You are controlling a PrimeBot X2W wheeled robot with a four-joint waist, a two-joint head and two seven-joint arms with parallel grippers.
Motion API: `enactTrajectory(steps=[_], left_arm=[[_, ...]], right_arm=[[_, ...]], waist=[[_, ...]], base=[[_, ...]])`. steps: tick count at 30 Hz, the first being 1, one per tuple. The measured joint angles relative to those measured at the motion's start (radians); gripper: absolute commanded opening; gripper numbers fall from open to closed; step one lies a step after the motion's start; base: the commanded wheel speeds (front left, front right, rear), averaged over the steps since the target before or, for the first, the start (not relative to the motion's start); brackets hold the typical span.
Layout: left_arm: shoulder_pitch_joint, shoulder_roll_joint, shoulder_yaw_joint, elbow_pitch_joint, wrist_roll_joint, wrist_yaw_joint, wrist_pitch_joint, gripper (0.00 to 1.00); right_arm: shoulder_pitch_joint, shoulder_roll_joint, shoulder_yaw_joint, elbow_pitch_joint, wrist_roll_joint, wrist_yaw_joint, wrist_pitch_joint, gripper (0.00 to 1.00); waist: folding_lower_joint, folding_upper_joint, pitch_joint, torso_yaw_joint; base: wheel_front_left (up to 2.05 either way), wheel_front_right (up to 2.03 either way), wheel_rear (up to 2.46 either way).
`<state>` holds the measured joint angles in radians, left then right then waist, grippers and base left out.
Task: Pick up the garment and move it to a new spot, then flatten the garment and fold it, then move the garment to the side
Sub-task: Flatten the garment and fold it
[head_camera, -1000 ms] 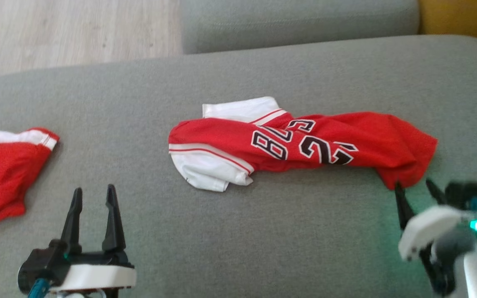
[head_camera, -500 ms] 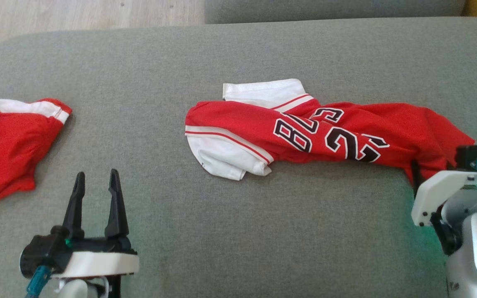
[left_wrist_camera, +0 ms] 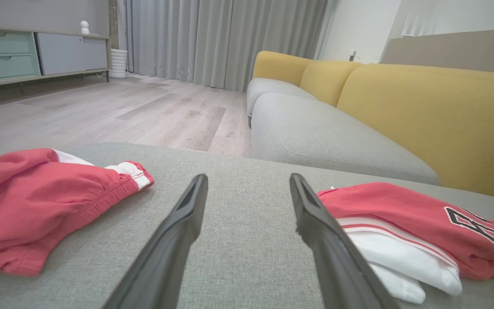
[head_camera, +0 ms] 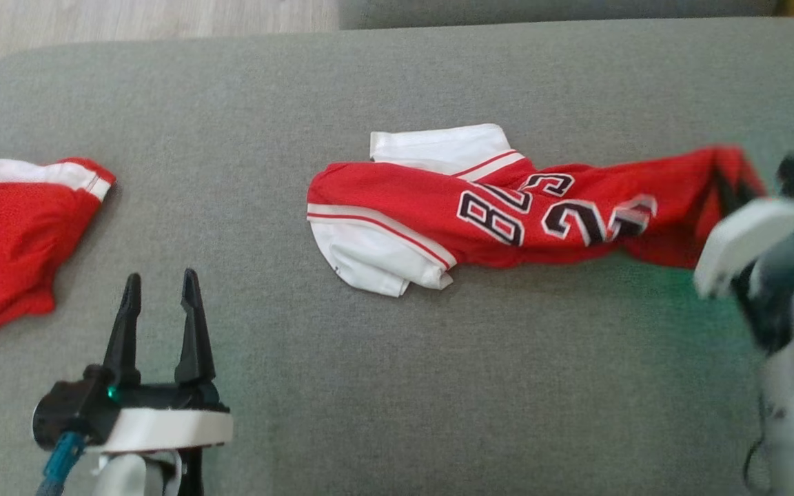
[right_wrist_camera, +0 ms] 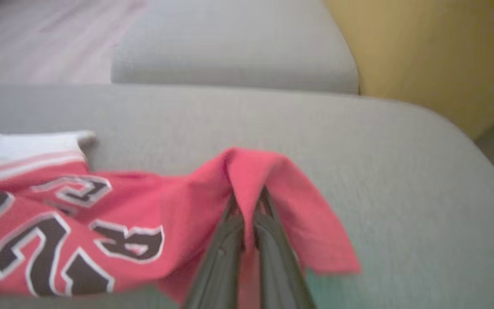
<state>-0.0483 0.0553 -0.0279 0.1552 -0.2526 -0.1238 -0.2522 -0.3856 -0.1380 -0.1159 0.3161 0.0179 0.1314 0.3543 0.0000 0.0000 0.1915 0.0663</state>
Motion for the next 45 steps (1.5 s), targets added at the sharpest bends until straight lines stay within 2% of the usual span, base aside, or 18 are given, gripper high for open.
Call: enactTrajectory(steps=[5, 11, 12, 18, 23, 27, 28, 30, 33, 37, 45], left_arm=[[-0.031, -0.001, -0.014, -0.007, 0.0, -0.001, 0.0, 1.0], [-0.088, -0.004, -0.054, -0.011, -0.003, -0.001, 0.0, 1.0], [-0.095, -0.004, -0.06, -0.011, -0.004, -0.001, 0.0, 1.0], [-0.113, -0.006, -0.067, -0.007, -0.012, -0.001, 0.0, 1.0], [-0.111, -0.005, -0.049, 0.002, -0.012, -0.001, 0.0, 1.0], [-0.105, -0.002, -0.025, 0.007, -0.01, -0.001, 0.0, 1.0], [-0.093, -0.002, -0.014, 0.012, -0.002, -0.001, 0.0, 1.0], [-0.07, 0.001, 0.002, 0.019, 0.005, -0.006, 0.0, 1.0], [-0.03, 0.005, 0.021, 0.029, 0.013, -0.008, 0.0, 1.0], [0.008, 0.009, 0.033, 0.035, 0.026, -0.008, 0.0, 1.0], [0.08, 0.008, 0.034, 0.029, 0.038, -0.008, 0.0, 1.0]], right_arm=[[-0.13, -0.061, 0.015, -0.015, 0.023, 0.0, 0.069, 0.0], [-0.277, -0.143, 0.046, 0.122, 0.052, 0.0, 0.076, 0.0], [-0.293, -0.153, 0.047, 0.148, 0.053, 0.0, 0.056, 1.0], [-0.341, -0.165, 0.048, 0.278, 0.068, 0.0, -0.018, 1.0], [-0.336, -0.16, 0.03, 0.3, 0.094, 0.0, -0.109, 1.0], [-0.272, -0.116, 0.01, 0.195, 0.118, 0.0, -0.248, 1.0], [-0.195, -0.067, 0.014, 0.124, 0.135, 0.0, -0.311, 1.0], [-0.096, -0.013, 0.025, 0.061, 0.155, 0.0, -0.358, 1.0], [0.065, 0.04, 0.043, -0.008, 0.18, 0.0, -0.392, 1.0], [0.23, 0.064, 0.046, -0.08, 0.197, 0.0, -0.409, 1.0], [0.383, 0.091, 0.041, -0.172, 0.197, 0.0, -0.386, 1.0]], waist=[[0.0001, 0.0, 0.027, 0.022], [0.0001, 0.0, 0.082, 0.085], [0.0002, 0.0, 0.093, 0.096], [0.0003, 0.0, 0.138, 0.145], [0.0001, 0.0, 0.116, 0.127], [0.0, 0.0, 0.073, 0.09], [0.0, 0.0, 0.047, 0.067], [-0.0001, 0.0, 0.021, 0.042], [-0.0001, 0.0, -0.019, 0.003], [-0.0003, 0.0, -0.071, -0.044], [-0.0003, 0.0, -0.142, -0.094]], base=[[0.0, 0.0, 0.0], [0.0, 0.0, 0.0], [0.0, 0.0, 0.0], [0.0, 0.0, 0.0], [0.0, 0.0, 0.0], [0.0, 0.0, 0.0], [0.0, 0.0, 0.0], [0.0, 0.0, 0.0], [0.0, 0.0, 0.0], [0.0, 0.0, 0.0], [0.0, 0.0, 0.0]])
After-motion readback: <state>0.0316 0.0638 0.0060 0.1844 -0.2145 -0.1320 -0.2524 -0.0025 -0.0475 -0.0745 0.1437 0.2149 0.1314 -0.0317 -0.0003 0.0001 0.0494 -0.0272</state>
